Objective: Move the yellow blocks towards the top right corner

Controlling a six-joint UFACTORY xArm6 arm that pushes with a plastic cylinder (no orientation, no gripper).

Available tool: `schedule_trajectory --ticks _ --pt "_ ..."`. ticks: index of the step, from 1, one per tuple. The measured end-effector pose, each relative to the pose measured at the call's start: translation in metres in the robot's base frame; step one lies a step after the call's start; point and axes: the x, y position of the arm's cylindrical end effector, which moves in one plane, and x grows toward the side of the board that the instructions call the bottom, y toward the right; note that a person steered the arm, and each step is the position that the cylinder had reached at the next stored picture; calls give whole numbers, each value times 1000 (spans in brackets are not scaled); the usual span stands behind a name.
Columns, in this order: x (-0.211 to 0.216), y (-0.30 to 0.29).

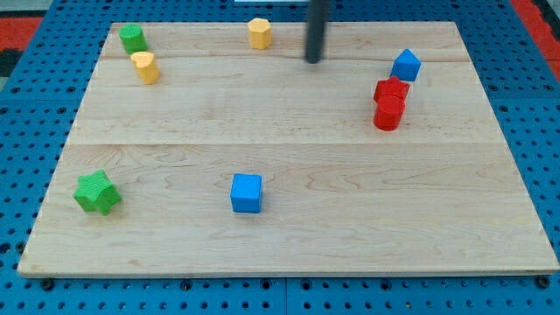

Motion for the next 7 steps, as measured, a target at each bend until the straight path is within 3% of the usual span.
schedule_trajectory --ticks 1,2,4,5,6,7 --pt "-29 -89" --pt "-61 -128" --pt "-57 54" --pt "-36 32" --pt "-43 114" --pt "-42 117"
